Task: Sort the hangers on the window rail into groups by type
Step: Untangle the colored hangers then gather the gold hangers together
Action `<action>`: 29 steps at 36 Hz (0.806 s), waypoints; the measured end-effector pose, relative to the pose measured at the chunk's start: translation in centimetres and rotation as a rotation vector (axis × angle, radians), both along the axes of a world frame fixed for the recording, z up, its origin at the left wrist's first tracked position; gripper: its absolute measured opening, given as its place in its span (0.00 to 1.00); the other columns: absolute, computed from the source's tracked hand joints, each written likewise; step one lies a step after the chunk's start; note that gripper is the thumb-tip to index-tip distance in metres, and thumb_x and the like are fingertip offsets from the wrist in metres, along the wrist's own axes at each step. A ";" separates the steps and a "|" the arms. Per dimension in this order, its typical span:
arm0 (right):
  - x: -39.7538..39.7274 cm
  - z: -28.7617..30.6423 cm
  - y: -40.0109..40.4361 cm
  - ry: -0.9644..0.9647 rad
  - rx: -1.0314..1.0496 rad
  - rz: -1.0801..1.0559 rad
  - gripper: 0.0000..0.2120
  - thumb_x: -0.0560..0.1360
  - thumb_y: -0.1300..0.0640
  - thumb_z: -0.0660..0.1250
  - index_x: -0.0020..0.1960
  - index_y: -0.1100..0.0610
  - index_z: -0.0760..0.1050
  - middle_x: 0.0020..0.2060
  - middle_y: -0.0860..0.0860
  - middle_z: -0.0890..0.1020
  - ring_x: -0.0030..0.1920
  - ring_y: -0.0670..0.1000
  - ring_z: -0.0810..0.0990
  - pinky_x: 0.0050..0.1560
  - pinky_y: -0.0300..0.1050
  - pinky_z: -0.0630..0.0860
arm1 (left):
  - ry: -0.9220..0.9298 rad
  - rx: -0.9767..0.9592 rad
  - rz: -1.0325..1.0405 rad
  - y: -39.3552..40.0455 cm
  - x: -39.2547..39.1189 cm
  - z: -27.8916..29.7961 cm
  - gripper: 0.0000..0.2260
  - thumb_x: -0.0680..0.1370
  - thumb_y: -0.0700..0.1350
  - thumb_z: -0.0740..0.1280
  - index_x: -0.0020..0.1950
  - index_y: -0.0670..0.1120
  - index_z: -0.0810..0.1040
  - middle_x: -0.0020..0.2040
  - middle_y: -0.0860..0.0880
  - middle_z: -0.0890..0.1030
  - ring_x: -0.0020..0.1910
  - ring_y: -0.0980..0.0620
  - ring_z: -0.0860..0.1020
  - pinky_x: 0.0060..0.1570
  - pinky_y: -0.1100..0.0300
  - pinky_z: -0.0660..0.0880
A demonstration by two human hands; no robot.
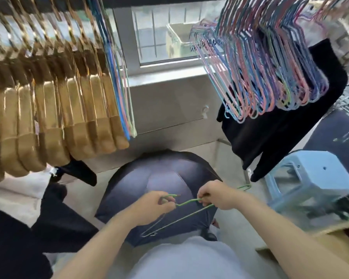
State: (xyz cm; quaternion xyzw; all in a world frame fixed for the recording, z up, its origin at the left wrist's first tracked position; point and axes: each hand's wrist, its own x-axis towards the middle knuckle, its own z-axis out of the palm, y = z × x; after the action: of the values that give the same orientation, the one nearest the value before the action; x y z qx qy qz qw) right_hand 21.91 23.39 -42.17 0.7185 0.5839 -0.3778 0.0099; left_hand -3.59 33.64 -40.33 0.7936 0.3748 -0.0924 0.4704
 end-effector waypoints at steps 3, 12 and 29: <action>-0.1 -0.1 0.3 -0.016 0.061 0.035 0.12 0.80 0.60 0.62 0.47 0.50 0.84 0.40 0.44 0.84 0.41 0.43 0.81 0.42 0.40 0.75 | -0.088 -0.113 0.120 -0.3 -0.1 -0.1 0.13 0.86 0.46 0.61 0.52 0.54 0.85 0.52 0.63 0.86 0.53 0.62 0.82 0.62 0.60 0.77; -4.5 -0.4 1.0 -0.365 0.949 -0.502 0.07 0.75 0.67 0.67 0.51 0.59 0.79 0.55 0.56 0.77 0.54 0.58 0.73 0.57 0.51 0.73 | -0.241 -0.308 0.726 1.5 0.0 1.0 0.17 0.88 0.47 0.57 0.48 0.40 0.79 0.45 0.35 0.85 0.36 0.45 0.84 0.36 0.58 0.83; -7.8 -2.8 1.3 0.449 0.105 -0.867 0.11 0.81 0.56 0.54 0.52 0.60 0.72 0.35 0.52 0.87 0.42 0.53 0.82 0.49 0.49 0.77 | -0.396 -0.421 0.963 1.6 1.5 4.1 0.20 0.88 0.50 0.53 0.47 0.41 0.77 0.43 0.38 0.87 0.39 0.39 0.87 0.47 0.50 0.82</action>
State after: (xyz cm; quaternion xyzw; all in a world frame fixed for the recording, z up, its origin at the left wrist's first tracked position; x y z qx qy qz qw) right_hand 14.07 24.66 -44.96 0.7957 0.2370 -0.4630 -0.3105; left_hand -2.12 35.21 -36.23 0.4241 0.5729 0.2106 0.6690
